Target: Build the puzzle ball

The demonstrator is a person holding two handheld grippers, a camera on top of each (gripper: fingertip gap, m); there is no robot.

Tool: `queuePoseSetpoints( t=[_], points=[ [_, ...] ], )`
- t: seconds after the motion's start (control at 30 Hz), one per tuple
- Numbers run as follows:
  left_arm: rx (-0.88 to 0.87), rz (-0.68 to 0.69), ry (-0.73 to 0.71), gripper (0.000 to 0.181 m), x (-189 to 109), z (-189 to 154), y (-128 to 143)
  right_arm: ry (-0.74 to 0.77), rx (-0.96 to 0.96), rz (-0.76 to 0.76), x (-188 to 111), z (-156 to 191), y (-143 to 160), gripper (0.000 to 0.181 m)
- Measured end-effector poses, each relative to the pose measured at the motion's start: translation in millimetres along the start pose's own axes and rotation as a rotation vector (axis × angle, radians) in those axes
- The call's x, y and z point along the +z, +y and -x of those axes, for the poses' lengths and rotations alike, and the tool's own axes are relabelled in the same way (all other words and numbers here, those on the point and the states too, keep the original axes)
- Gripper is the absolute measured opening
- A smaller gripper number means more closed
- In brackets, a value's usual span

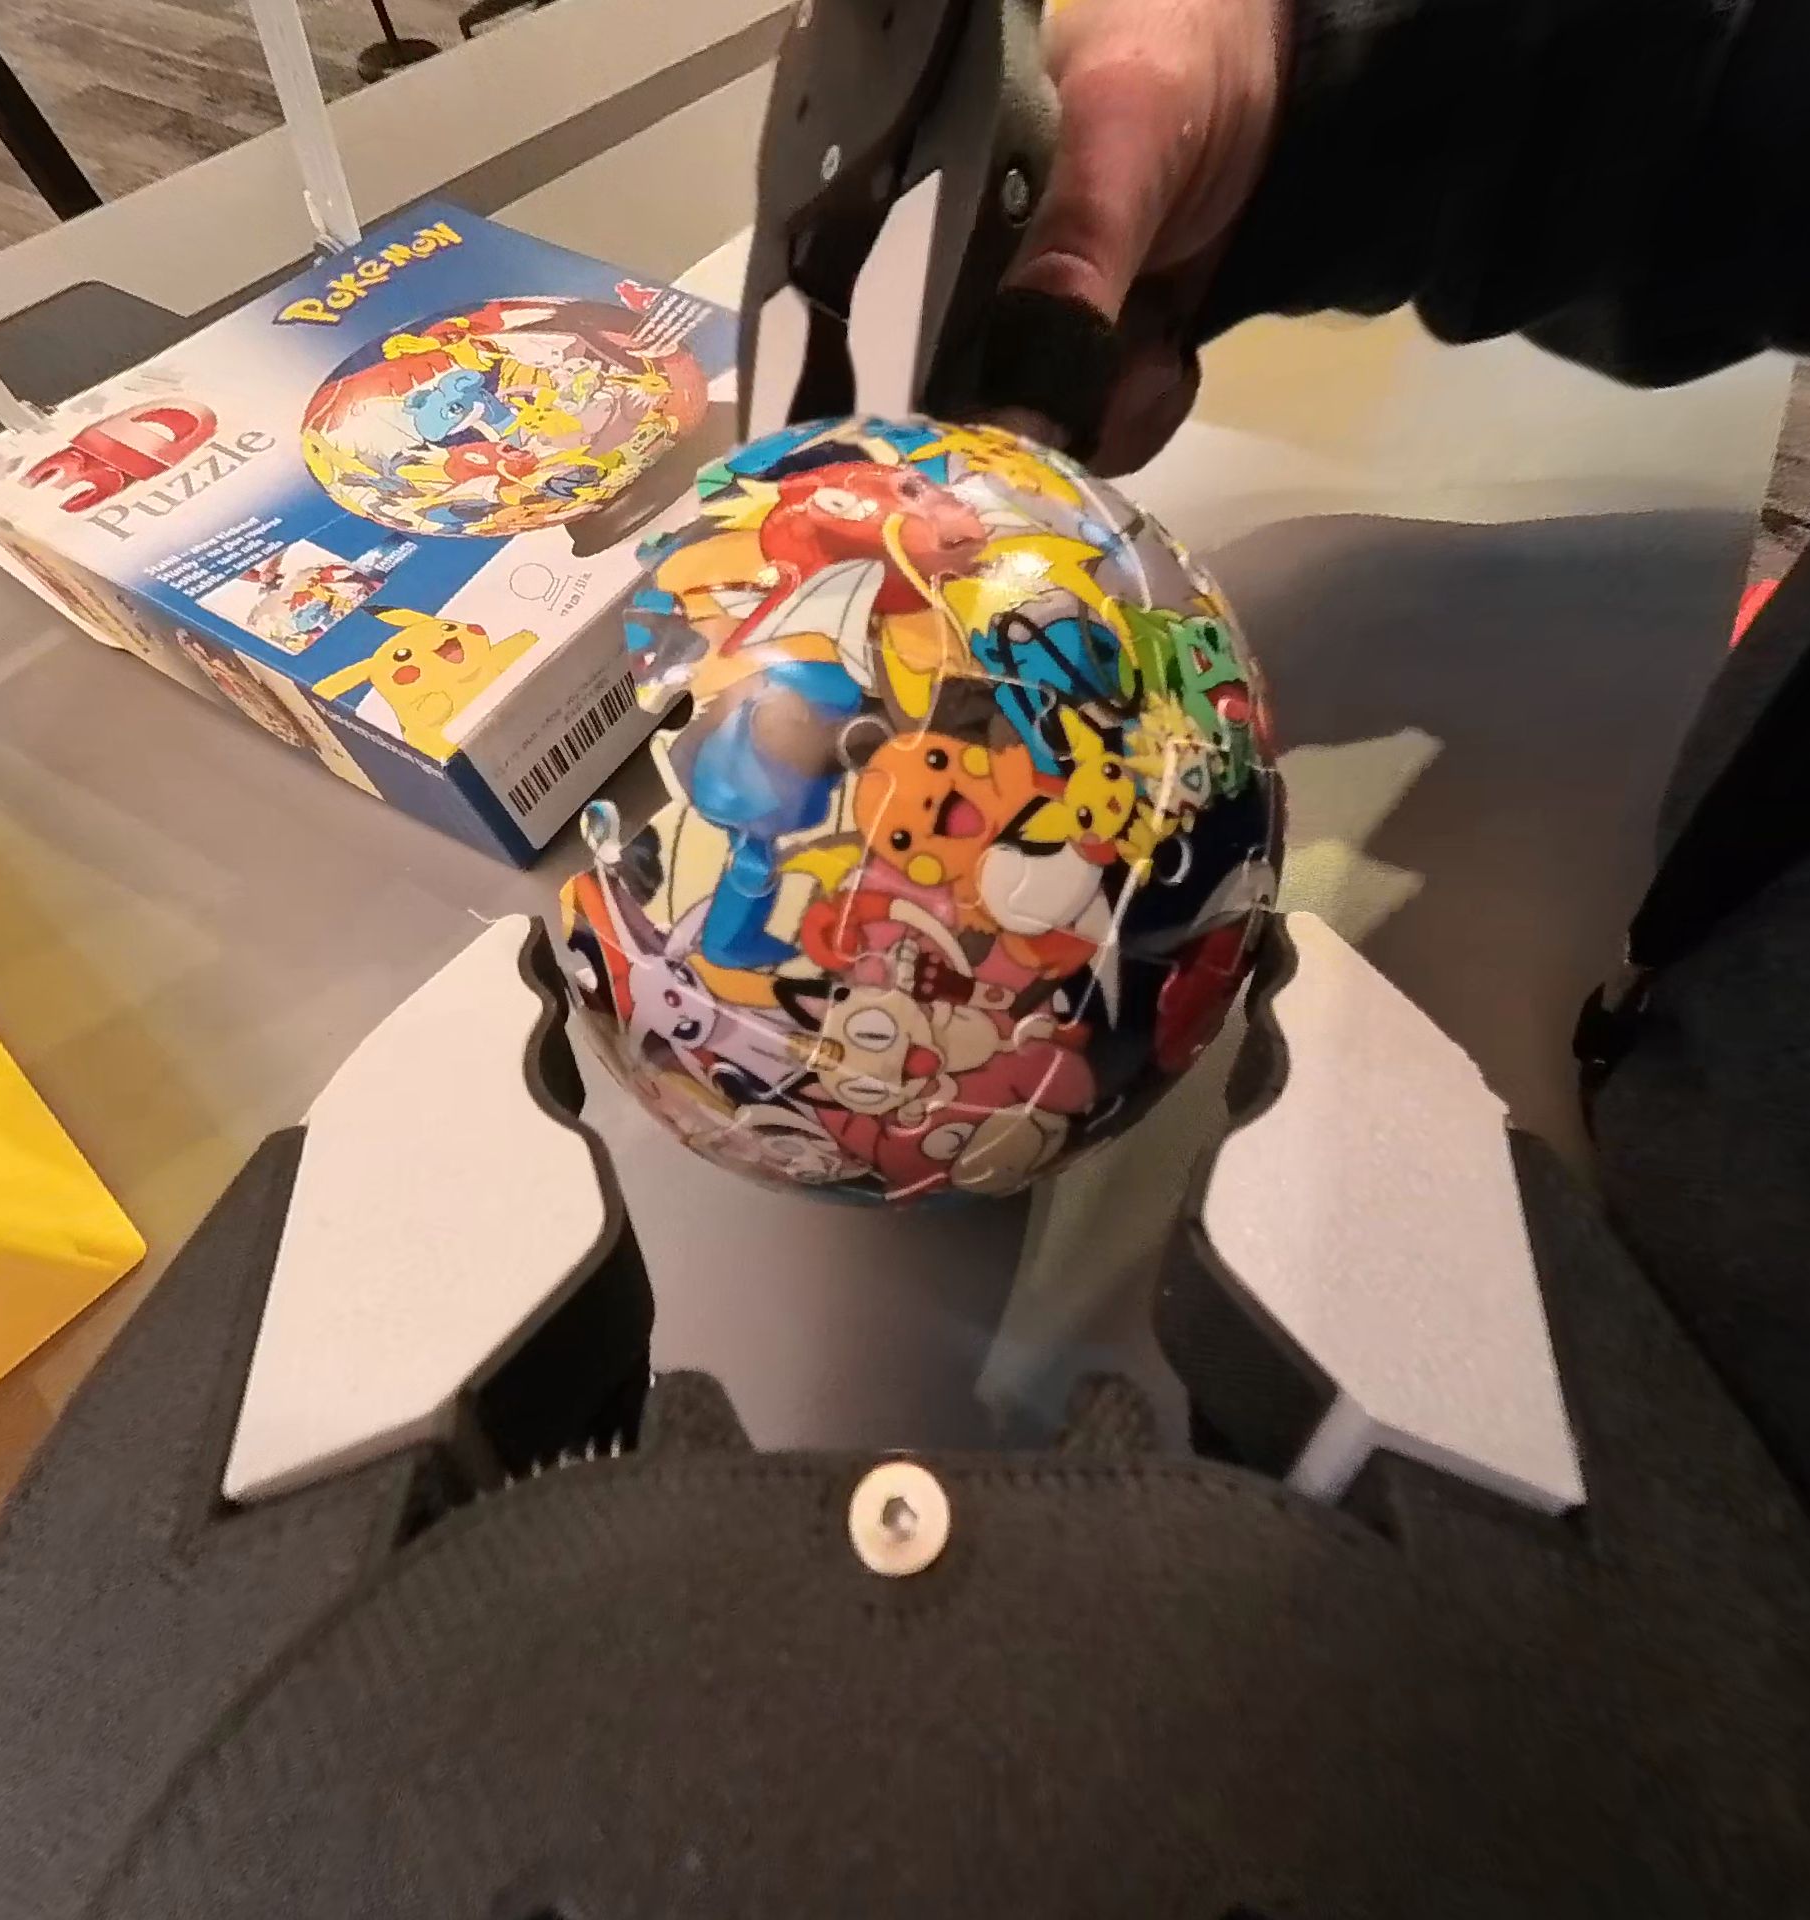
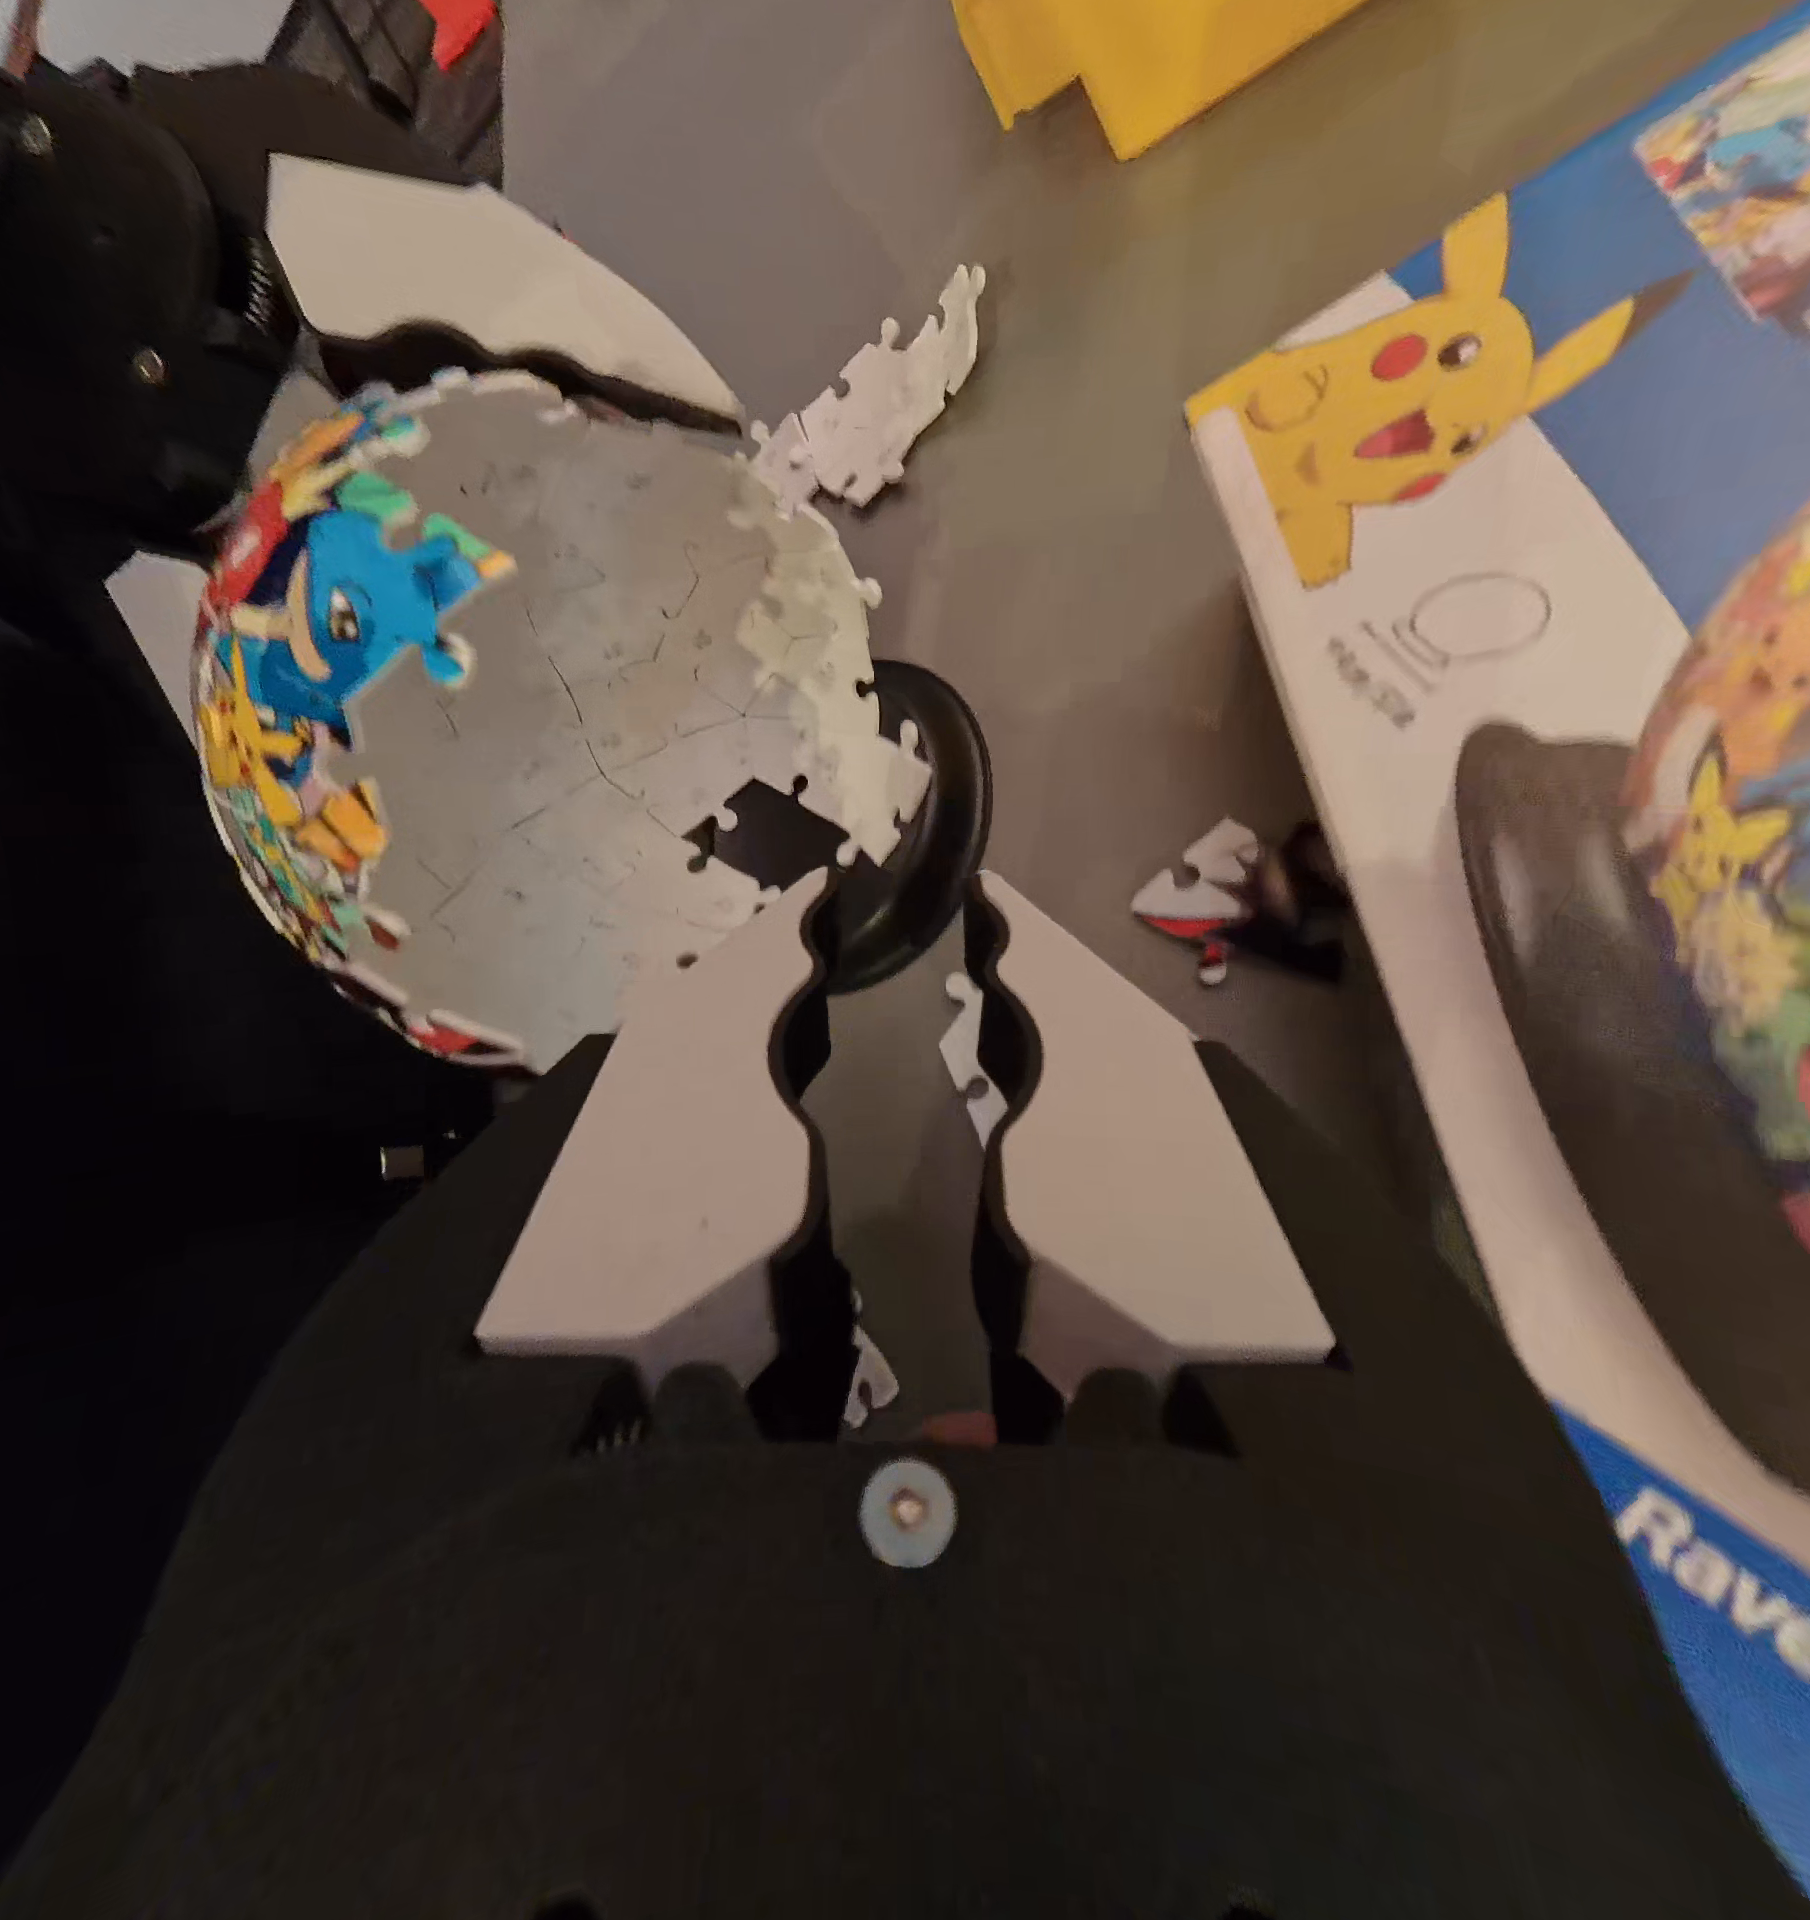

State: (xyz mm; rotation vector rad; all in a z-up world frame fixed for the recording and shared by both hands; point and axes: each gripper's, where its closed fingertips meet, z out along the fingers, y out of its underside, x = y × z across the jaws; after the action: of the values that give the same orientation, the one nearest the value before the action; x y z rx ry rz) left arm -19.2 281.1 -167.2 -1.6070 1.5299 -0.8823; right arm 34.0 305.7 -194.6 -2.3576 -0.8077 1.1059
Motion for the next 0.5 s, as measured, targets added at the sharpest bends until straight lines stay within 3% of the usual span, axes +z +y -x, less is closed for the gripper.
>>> queuePoseSetpoints(
  t=[0.17,0.3,0.5],
  points=[
    [0.004,-0.003,0.003,0.122,0,0,0,0.042,0.009,0.022,-8,-2,26,0.022],
    [0.005,-0.004,0.003,0.122,0,0,0,0.144,-0.012,0.031,-30,-9,49,0.023],
    [0.021,0.002,0.002,0.122,1,1,0,0.197,-0.152,0.101,-45,15,93,0.022]
  ],
)
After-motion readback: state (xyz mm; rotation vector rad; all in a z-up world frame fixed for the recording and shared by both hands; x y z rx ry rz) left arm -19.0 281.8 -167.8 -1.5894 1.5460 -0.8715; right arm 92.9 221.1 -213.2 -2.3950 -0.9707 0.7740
